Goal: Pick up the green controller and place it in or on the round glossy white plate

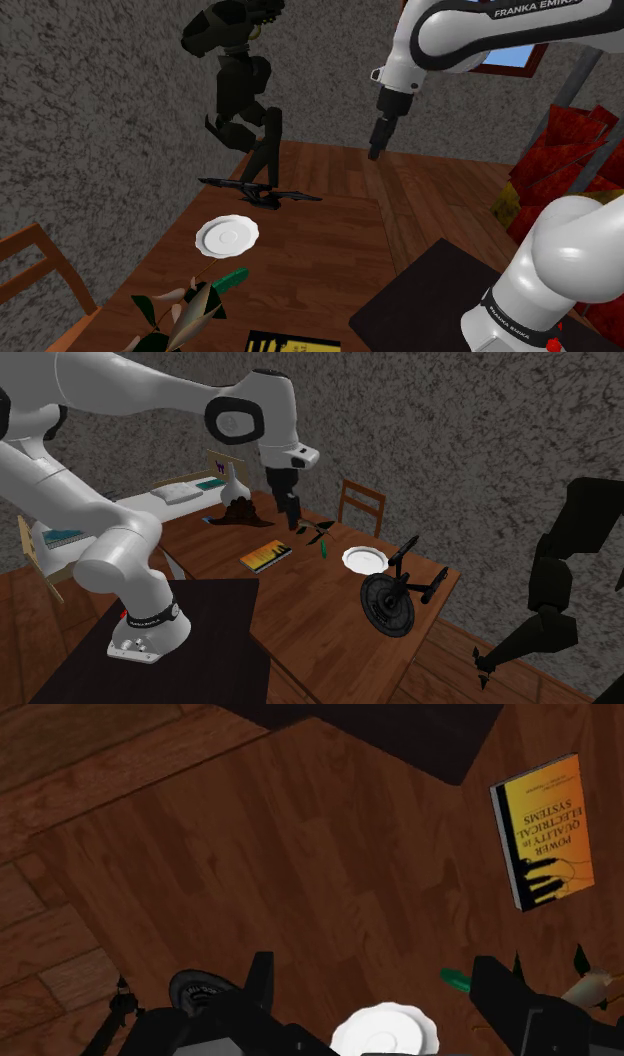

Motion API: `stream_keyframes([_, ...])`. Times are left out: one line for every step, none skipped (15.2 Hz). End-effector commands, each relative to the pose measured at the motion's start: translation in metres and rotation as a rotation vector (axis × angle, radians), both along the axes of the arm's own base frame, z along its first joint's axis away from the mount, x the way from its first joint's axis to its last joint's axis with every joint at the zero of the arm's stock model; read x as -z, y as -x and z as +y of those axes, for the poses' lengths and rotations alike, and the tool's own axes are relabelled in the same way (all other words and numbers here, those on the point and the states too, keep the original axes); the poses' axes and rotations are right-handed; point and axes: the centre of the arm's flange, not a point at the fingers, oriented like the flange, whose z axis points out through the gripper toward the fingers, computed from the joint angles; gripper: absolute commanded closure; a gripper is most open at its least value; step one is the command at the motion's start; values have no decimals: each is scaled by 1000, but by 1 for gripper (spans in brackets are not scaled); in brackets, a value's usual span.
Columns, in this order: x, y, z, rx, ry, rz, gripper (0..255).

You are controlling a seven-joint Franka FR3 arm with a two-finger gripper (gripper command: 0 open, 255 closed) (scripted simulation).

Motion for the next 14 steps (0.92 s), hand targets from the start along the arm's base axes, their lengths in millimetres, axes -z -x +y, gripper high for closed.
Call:
stream_keyframes([14, -15, 16, -50, 5, -4, 0])
stream_keyframes([21, -23, 24, -74, 7, -5, 0])
stream_keyframes([29, -30, 32, -98, 10, -6, 0])
stream_keyframes([37, -36, 41, -122, 12, -8, 0])
stream_keyframes([45, -43, 50, -146, 15, -9, 0])
stream_keyframes([53, -49, 58, -170, 17, -10, 0])
stream_keyframes([61, -56, 67, -194, 20, -11, 0])
stream_keyframes([69, -62, 76, -218, 22, -12, 0])
stream_keyframes([77, -67, 85, -242, 25, -14, 0])
stream_keyframes([85, -73, 95, -266, 27, -15, 0])
stream_keyframes([93, -78, 104, -290, 30, -16, 0])
stream_keyframes([101, -84, 113, -314, 32, -17, 0])
stream_keyframes([109, -88, 123, -338, 35, -18, 0])
stream_keyframes([117, -93, 133, -362, 37, -20, 0])
